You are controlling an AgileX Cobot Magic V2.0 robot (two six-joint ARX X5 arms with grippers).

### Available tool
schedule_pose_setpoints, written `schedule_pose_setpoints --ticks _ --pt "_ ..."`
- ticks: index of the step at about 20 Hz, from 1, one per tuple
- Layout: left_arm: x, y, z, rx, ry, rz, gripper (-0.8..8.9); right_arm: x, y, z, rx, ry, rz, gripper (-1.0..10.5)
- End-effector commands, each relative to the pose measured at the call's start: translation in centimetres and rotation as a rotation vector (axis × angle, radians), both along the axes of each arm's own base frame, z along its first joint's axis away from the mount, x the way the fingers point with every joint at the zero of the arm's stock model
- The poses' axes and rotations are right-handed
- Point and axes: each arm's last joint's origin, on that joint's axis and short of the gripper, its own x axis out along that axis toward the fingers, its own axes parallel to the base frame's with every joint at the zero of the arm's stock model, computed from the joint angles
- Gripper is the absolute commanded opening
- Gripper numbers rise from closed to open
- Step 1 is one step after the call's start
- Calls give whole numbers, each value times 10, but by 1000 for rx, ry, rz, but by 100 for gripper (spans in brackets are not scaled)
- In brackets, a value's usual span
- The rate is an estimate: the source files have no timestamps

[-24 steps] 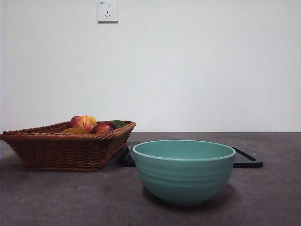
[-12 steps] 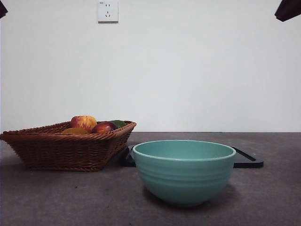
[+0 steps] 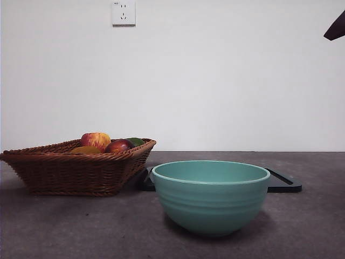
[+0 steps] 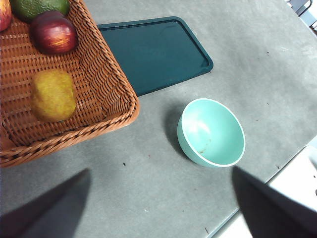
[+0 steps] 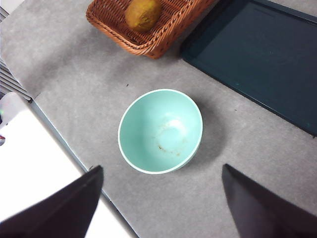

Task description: Pick up the wifruite, put it on the bowl, pick up the plate, put it on desk

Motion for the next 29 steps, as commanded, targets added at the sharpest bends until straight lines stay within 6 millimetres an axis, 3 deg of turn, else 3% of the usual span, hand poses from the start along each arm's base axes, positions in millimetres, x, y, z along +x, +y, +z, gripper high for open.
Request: schedule_pose_setpoints --ticks 1,10,17,22,29 --pt "1 -1 6 1 -31 -15 496 1 1 6 9 -18 7 398" --pt "13 -3 14 5 -56 45 495 1 1 6 9 -18 7 398" --pt "65 -27 32 123 -27 88 458 1 1 6 9 -18 7 398" --pt "111 -50 12 252 51 110 461 1 1 6 9 -18 7 398" --pt "160 -69 -37 377 125 151 466 1 1 6 9 -18 7 398"
